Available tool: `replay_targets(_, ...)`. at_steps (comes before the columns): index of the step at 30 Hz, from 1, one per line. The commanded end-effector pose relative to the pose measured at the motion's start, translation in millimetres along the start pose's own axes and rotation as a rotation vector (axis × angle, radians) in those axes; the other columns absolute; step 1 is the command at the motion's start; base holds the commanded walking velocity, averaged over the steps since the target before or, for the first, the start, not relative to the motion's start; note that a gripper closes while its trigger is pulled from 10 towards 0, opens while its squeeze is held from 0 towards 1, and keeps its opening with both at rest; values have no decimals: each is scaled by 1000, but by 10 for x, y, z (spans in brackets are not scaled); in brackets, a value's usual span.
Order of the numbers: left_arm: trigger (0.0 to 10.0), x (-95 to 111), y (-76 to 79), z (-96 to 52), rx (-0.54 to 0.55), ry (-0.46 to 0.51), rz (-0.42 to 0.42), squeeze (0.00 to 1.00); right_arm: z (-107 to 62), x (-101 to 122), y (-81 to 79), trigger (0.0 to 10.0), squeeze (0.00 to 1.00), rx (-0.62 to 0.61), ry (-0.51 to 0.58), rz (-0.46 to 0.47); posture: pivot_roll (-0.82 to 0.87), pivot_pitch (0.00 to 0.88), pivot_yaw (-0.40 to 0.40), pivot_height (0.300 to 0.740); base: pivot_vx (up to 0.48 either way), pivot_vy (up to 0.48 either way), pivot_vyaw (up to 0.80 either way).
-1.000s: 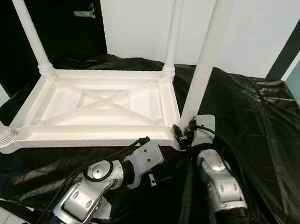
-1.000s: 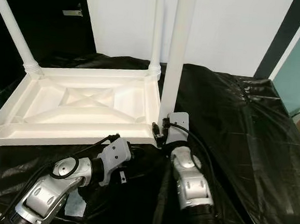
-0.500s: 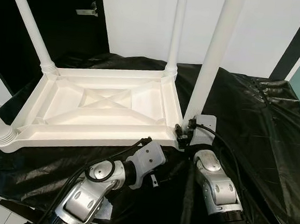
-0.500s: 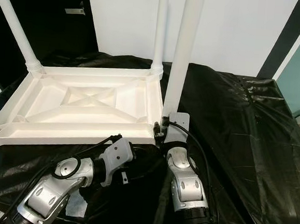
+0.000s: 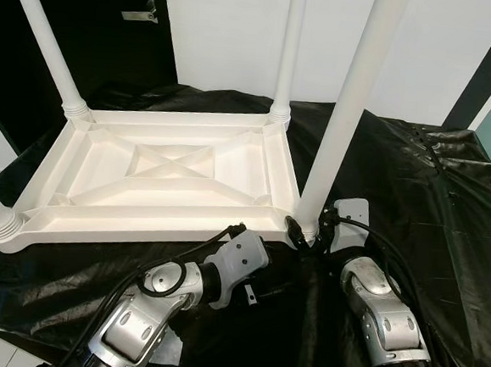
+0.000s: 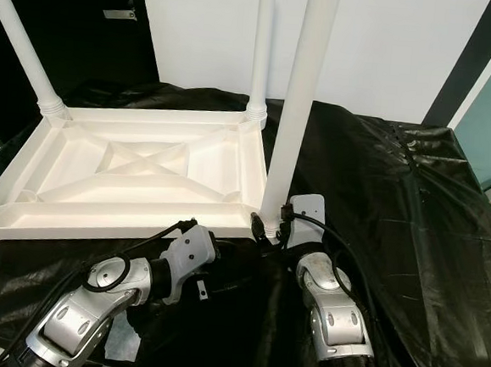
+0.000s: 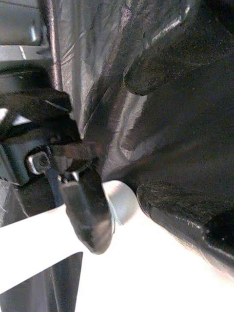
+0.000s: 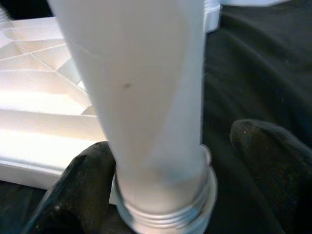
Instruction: Building children table
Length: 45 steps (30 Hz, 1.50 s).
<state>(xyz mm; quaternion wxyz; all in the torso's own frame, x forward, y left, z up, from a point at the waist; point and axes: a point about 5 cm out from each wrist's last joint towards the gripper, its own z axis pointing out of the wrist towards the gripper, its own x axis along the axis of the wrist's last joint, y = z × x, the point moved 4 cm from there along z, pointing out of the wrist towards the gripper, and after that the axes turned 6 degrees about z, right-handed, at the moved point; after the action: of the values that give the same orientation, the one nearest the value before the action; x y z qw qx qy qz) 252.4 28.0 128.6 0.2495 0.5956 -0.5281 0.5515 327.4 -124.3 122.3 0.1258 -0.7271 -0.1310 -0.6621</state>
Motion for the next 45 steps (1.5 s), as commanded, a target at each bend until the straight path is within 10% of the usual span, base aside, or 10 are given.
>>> replay_targets(1,10000,-4,-34,3,20,-6,3,0,-4,25,25,10000,0,93,10,-24,-31,0,-14,740,0,0,0)
replay_targets(17,10000,2,-85,-4,29,-6,12,0,241,161,-38,10000,0,469,-28,-177,-8,0,-21,740,0,0,0)
replay_targets(20,10000,-1,-93,-12,34,-8,14,0,296,155,-82,8745,0,521,-47,-210,-4,0,-23,740,0,0,0)
replay_targets(22,10000,-1,-92,-18,38,-9,12,0,314,134,-81,0,0,561,-64,-214,4,0,-30,740,0,0,0)
replay_targets(37,10000,-11,-51,-15,36,-10,6,0,231,-7,16,0,0,558,-97,-177,2,0,-34,740,0,0,0)
replay_targets(38,10000,-11,-48,-12,34,-10,6,0,230,-13,35,4941,0,537,-95,-171,1,0,-34,740,0,0,0)
replay_targets(40,10000,-11,-48,-12,34,-10,6,0,230,-13,35,4941,0,537,-95,-171,1,0,-34,740,0,0,0)
replay_targets(41,10000,-13,-36,-10,28,-11,7,0,244,-37,67,10000,0,455,-100,-155,-4,0,-33,740,0,0,0)
replay_targets(45,10000,-14,-25,-7,23,-11,8,0,254,-64,83,10000,0,379,-100,-138,-8,0,-34,740,0,0,0)
